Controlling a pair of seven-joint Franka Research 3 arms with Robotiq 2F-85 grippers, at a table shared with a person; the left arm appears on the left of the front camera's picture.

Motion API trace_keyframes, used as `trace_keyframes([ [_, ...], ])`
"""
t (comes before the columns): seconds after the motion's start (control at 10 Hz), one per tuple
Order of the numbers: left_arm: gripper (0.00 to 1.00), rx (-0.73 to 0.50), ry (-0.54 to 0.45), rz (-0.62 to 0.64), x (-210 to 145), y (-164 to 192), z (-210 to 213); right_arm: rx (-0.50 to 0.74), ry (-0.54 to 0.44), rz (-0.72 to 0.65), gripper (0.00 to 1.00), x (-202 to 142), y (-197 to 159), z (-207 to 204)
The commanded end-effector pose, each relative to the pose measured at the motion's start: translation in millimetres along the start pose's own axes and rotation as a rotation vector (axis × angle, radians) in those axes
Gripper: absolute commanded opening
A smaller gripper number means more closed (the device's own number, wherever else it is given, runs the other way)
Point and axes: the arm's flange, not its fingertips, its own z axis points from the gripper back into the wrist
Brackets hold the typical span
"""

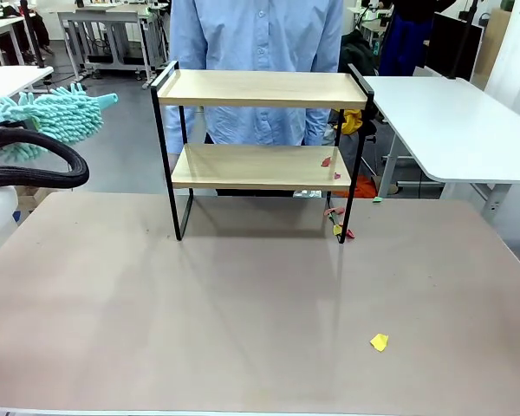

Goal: Clean the shelf.
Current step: Hand the Duster back to the human.

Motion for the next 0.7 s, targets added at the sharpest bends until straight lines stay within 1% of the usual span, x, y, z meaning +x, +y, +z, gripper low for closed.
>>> trace_keyframes([
  [0.0, 0.17, 0.002, -0.013, -0.02, 2.2, 0.9, -1.1, 0.0, -0.007, 0.027, 1.0, 0.7, -1.3, 2.1],
  [0.6, 0.17, 0.002, -0.013, -0.02, 2.2, 0.9, -1.1, 0.0, -0.007, 0.027, 1.0, 0.7, -1.3, 2.1],
])
